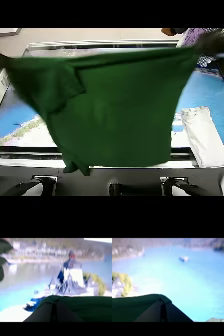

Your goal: Fold the clothes and pants, and hang the long-sleeved shirts on hangers.

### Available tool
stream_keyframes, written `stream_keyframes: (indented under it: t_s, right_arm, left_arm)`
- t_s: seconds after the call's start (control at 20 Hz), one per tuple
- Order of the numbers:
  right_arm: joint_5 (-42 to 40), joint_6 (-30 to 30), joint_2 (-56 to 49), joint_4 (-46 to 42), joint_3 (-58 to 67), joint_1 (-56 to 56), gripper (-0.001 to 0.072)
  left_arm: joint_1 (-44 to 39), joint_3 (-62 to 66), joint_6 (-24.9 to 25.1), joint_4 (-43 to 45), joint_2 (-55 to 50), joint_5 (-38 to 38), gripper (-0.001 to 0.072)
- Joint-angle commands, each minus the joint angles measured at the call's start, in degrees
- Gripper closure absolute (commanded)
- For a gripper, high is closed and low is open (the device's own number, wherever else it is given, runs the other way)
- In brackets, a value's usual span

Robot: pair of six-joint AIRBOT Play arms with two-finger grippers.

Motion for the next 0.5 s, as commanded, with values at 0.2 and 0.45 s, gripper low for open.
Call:
stream_keyframes:
  t_s: [0.2,0.45]
  right_arm:
    - [-11.45,3.28,-27.54,-0.28,0.07,0.04,0.068]
    - [-13.14,5.33,-30.45,-0.35,0.07,0.04,0.068]
  left_arm:
    - [-6.62,-1.18,2.03,-0.92,-29.97,15.74,0.0691]
    - [-7.04,-1.18,1.86,-0.79,-32.44,20.94,0.0691]
